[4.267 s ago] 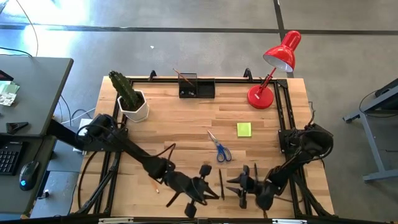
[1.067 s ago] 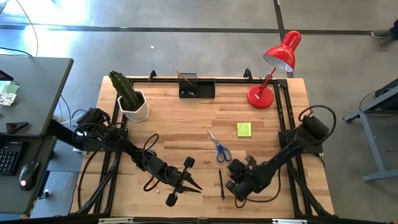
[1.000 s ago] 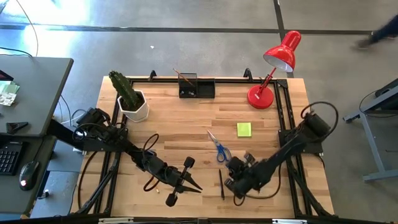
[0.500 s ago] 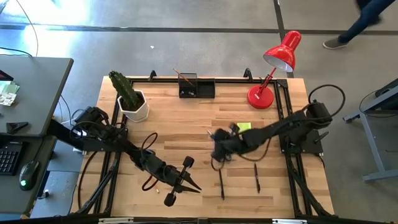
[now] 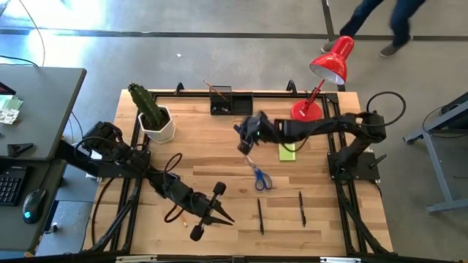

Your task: Pick and place office supplies into organizer

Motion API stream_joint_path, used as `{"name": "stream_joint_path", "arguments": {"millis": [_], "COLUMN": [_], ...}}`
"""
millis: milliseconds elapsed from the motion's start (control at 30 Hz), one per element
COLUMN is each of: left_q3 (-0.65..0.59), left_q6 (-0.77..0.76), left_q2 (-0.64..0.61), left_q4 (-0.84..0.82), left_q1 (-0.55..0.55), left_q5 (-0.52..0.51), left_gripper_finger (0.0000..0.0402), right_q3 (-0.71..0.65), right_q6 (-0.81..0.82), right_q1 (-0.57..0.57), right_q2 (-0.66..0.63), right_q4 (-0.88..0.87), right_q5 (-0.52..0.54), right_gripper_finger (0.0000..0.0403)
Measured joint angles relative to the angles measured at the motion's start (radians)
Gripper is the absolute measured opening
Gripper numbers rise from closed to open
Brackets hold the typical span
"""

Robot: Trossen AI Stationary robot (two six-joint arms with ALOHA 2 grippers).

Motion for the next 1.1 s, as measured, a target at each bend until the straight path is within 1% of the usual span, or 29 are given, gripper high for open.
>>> {"name": "stream_joint_path", "arguments": {"millis": [167,267,367,467,567,633,733,967,1100], "left_q3": [0.0,0.0,-0.001,-0.001,0.0,0.001,0.002,0.002,0.002], "left_q6": [0.039,0.053,0.087,0.105,0.106,0.098,0.076,0.079,0.076], "left_q2": [0.0,0.0,0.0,0.0,0.0,0.0,0.0,0.0,0.0], "left_q4": [-0.005,-0.006,0.012,0.025,0.031,0.03,0.013,-0.041,-0.069], "left_q1": [0.0,0.001,0.01,0.029,0.06,0.08,0.1,0.098,0.099], "left_q5": [-0.018,-0.028,-0.053,-0.055,-0.053,-0.049,-0.04,-0.036,-0.037], "left_gripper_finger": [0.003,0.003,0.003,0.003,0.003,0.003,0.0031,0.0031,0.0031], "right_q3": [0.001,0.001,0.001,0.003,0.034,0.072,0.142,0.299,0.331], "right_q6": [-0.096,-0.164,-0.185,-0.2,-0.237,-0.255,-0.278,-0.305,-0.319], "right_q1": [-0.118,-0.175,-0.221,-0.251,-0.264,-0.265,-0.274,-0.319,-0.328], "right_q2": [0.02,0.039,0.058,0.081,0.112,0.137,0.171,0.261,0.311], "right_q4": [0.18,0.251,0.268,0.267,0.251,0.249,0.199,0.074,0.055], "right_q5": [-0.147,-0.208,-0.248,-0.295,-0.31,-0.31,-0.297,-0.299,-0.327], "right_gripper_finger": [0.0078,0.0078,0.0078,0.0078,0.0078,0.0078,0.0078,0.0078,0.0078]}}
